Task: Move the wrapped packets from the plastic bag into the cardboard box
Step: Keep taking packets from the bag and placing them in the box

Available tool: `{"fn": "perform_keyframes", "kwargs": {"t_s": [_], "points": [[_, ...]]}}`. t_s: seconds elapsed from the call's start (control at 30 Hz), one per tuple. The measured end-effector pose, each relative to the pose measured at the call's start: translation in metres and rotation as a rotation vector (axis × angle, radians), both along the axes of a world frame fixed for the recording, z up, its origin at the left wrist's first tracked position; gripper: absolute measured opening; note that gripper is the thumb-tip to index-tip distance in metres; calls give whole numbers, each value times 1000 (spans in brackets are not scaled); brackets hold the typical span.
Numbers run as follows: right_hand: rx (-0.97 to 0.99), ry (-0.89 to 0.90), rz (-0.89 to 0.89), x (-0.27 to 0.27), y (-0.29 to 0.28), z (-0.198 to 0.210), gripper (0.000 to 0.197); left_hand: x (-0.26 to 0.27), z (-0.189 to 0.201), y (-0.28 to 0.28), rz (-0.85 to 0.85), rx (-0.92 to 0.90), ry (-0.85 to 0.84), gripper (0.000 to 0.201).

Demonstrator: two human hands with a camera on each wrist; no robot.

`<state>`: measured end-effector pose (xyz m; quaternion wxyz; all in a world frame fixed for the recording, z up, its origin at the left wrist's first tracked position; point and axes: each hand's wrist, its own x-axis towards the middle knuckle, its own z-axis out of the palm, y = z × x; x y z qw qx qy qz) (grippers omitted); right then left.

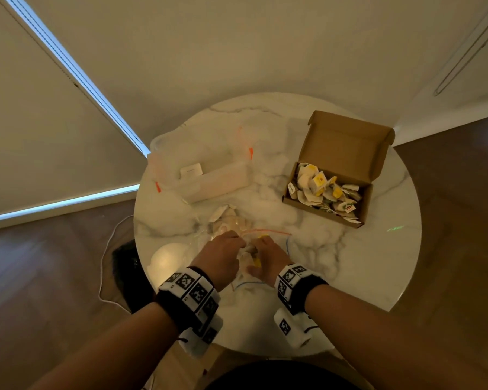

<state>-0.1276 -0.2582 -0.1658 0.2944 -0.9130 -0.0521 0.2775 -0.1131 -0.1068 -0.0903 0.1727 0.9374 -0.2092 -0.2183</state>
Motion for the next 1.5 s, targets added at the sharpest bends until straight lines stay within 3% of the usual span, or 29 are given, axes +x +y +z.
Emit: {"fn": "perform_keyframes", "kwargs": {"t_s": [0.23,0.33,0.43,0.5,0.57,0.77,0.97,1.1,1.2,1.27,1.5], "points": [[-138,-21,76,14,8,-22,33,-3,-6,6,23,-34,12,38],[-176,-57,173,15,7,-27,2,-3,-8,7,40,-63,-4,38],[-137,-92,207,13,4,-31,10,-2,-10,8,63,-67,-11,38],[-36,-25,79,8,2,-25,14,-1,-13,10,71,-73,-23,38],[34,-26,39,3,-3,-3,17,1,-15,11,76,-55,-36,38],[238,-291,-25,-5,-34,69,16,8,-21,19,128,-43,-48,37],[389,-213,-142,16,-68,135,23,12,-10,15,124,-11,50,31],[482,-191,-194,33,-78,159,24,19,18,11,127,-283,172,26],[491,-152,-164,41,-78,170,25,28,46,5,269,-738,369,58],[470,-154,-135,45,-74,172,26,33,63,-6,309,-867,404,72],[212,-298,-29,53,-54,172,18,36,83,-27,454,-953,461,26]]}}
